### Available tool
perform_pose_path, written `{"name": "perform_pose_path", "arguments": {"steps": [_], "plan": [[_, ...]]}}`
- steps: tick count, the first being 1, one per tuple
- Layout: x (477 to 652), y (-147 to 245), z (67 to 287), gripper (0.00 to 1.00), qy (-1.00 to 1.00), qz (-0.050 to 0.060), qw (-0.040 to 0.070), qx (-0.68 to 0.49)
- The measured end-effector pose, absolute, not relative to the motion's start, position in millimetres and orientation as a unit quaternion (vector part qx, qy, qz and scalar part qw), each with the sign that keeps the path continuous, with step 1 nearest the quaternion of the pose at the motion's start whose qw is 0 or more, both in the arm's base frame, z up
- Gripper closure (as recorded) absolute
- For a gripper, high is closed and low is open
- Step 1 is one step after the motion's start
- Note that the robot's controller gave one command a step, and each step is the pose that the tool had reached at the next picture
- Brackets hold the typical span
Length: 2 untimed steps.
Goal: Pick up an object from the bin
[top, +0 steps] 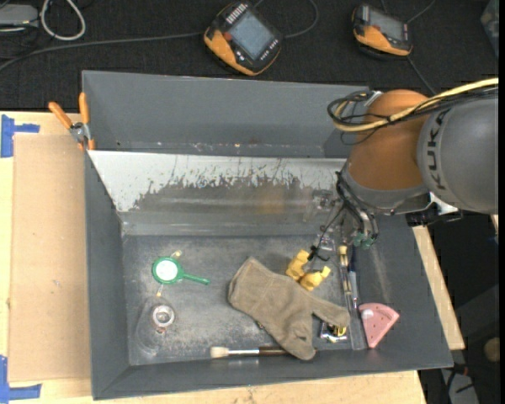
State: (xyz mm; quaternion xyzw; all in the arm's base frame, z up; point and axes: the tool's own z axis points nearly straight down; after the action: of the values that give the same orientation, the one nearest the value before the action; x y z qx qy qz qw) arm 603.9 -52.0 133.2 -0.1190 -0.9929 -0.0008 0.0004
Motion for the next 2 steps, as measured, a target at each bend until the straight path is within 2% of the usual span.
{"name": "perform_pose_path", "arguments": {"steps": [1,2], "plan": [[610.8,-47.1,149.2,0.0,-0.993,0.0,-0.002,-0.121],[599.8,-60.6,117.2,0.0,-0.947,0.0,0.005,-0.32]]}}
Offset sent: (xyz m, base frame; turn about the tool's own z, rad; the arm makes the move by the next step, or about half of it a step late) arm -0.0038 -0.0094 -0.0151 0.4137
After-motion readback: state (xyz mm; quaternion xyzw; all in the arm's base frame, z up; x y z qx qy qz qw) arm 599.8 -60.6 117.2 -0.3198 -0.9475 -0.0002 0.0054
